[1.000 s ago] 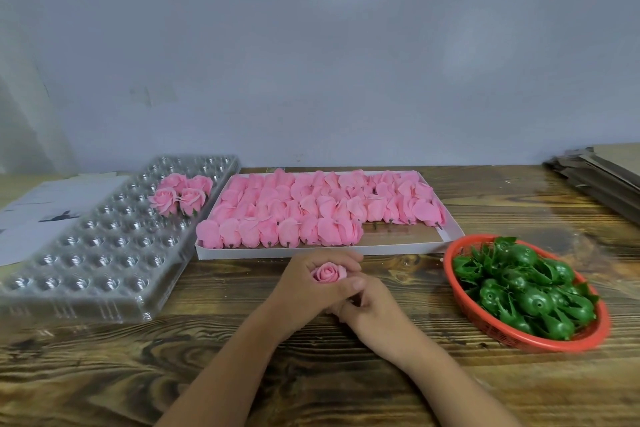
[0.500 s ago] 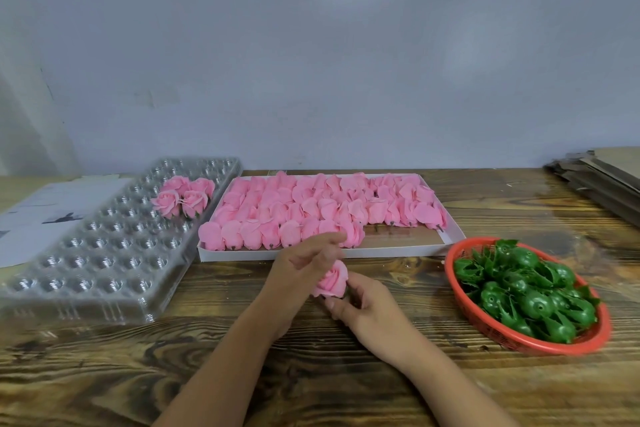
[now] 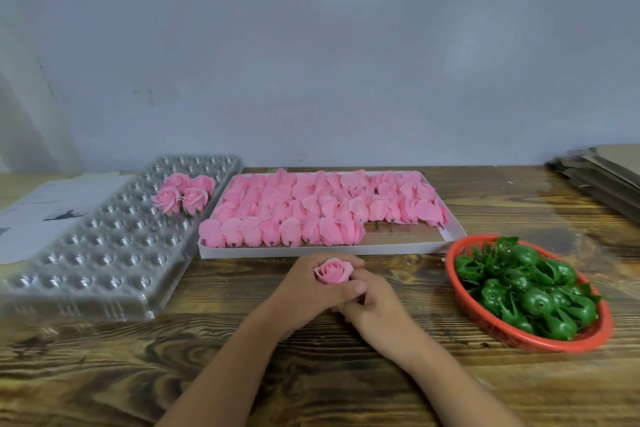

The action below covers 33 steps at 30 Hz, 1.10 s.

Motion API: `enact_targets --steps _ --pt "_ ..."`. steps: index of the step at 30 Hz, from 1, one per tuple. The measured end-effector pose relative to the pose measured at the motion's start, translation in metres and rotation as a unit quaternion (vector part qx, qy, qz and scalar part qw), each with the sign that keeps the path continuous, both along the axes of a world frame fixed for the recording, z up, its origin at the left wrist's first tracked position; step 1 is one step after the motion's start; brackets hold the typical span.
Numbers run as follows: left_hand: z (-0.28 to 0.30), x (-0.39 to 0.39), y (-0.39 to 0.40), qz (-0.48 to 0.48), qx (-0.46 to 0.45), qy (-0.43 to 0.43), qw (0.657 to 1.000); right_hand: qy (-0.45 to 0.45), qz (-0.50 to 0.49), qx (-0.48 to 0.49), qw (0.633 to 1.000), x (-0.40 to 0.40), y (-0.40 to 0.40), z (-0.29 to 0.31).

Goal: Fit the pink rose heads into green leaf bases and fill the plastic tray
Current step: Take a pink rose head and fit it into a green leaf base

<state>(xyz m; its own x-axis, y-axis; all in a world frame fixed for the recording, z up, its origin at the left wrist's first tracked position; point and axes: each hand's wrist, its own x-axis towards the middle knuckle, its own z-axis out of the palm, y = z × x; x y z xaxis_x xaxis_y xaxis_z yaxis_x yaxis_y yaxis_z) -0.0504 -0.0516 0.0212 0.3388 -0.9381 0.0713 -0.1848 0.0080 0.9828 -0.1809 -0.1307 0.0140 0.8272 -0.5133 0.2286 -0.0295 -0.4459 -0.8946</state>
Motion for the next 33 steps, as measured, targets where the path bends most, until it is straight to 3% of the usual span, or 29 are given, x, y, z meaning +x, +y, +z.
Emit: enact_targets --steps 4,10,17,23,33 --pt "0.003 0.002 0.001 -0.014 0.012 -0.012 1.000 -0.029 -0.001 0.027 0.999 0.001 0.001 0.001" --pt "0.008 0.003 0.004 -0.046 -0.002 0.043 0.998 -0.074 -0.047 0.107 0.990 0.003 -0.005 -0.005" --pt "0.005 0.006 0.003 -0.006 -0.019 0.012 1.000 -0.080 -0.031 0.089 0.992 0.002 -0.001 -0.001" --pt "0.005 0.004 0.003 0.013 -0.043 -0.027 0.999 -0.084 -0.110 0.064 0.988 0.003 -0.006 -0.006" --pt "-0.004 0.006 0.000 0.085 -0.045 -0.053 0.994 -0.071 -0.141 0.011 0.987 0.007 -0.008 -0.011"
